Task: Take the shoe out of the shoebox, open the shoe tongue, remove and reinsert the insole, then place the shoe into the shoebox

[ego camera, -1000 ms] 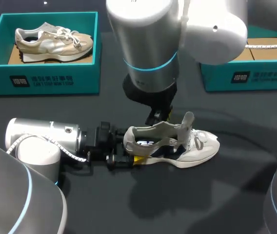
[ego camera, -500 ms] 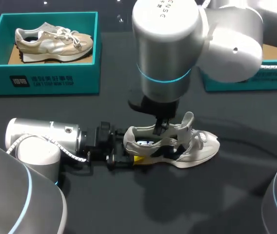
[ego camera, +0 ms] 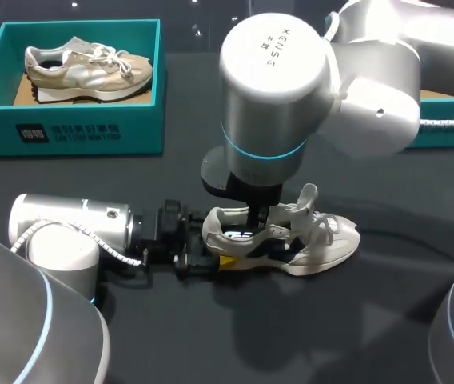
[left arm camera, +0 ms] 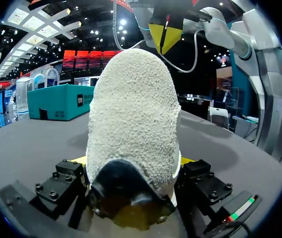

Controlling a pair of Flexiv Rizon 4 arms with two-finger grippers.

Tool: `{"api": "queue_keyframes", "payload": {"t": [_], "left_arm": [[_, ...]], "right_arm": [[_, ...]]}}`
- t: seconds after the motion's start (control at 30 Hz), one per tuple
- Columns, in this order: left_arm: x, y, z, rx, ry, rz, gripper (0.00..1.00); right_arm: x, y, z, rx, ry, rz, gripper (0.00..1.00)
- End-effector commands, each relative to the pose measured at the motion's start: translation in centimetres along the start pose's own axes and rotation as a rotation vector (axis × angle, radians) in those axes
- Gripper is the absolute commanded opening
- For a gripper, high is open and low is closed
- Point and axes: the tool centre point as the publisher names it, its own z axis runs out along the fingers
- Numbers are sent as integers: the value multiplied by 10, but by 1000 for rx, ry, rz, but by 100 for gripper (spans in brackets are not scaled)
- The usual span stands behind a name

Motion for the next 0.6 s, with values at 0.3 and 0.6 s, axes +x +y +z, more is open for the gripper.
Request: {"api": "queue_keyframes", "payload": {"t": [0.3,0.6], "left_arm": [[0,7,2,0,-3,-1,0],[0,7,2,0,-3,-1,0]], "right_arm": [[1,21,31,-10,47,-34,0],[5,27,56,-18,56,-53,0]]}}
